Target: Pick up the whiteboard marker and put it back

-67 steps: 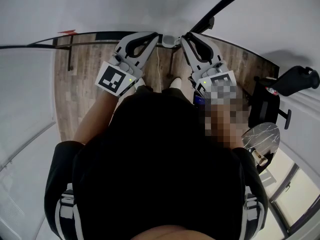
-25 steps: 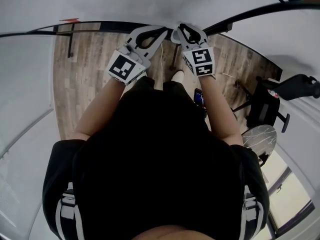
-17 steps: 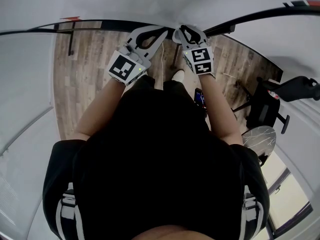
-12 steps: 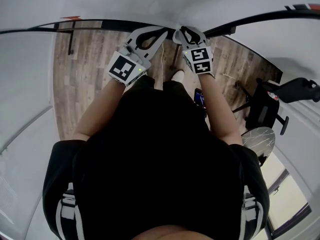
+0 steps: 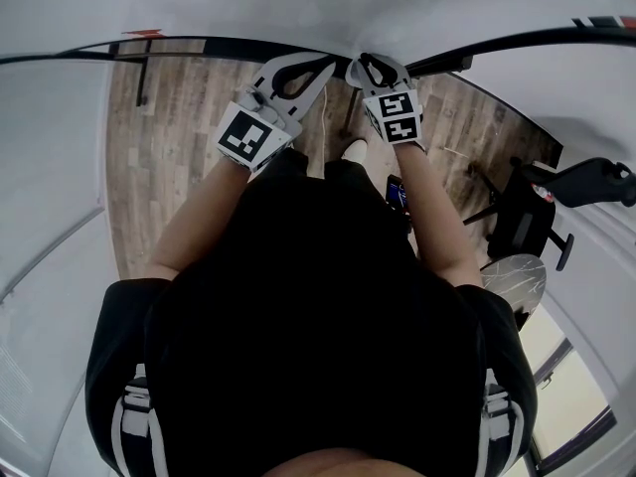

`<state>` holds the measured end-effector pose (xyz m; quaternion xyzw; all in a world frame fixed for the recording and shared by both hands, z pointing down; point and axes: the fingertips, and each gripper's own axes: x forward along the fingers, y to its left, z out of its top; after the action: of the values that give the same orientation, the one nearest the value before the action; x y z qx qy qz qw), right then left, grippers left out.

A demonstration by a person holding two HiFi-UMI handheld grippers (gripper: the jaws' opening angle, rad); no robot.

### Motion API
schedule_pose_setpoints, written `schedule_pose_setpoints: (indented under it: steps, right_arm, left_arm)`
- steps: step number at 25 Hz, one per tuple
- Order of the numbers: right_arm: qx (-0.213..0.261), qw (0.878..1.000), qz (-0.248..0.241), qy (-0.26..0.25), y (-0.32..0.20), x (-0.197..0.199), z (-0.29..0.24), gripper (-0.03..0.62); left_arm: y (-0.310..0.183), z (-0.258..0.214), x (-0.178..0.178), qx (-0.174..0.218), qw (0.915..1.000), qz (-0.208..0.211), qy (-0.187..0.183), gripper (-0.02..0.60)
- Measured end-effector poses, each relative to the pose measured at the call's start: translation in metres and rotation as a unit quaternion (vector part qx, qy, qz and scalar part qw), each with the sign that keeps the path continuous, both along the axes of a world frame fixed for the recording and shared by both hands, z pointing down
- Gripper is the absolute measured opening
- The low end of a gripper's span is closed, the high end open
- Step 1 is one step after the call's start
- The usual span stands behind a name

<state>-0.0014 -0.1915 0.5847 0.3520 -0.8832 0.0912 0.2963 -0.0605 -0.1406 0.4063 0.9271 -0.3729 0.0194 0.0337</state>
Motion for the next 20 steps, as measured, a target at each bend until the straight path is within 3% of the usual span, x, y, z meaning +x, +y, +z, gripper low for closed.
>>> schedule_pose_setpoints:
  steps: [20]
  right_arm:
    - [0.0, 1.0, -0.006, -0.008, 0.001, -0.001, -0.011, 0.084]
  left_arm:
    - [0.0, -0.001, -0.001, 0.0, 1.0, -0.006, 0.0, 0.003]
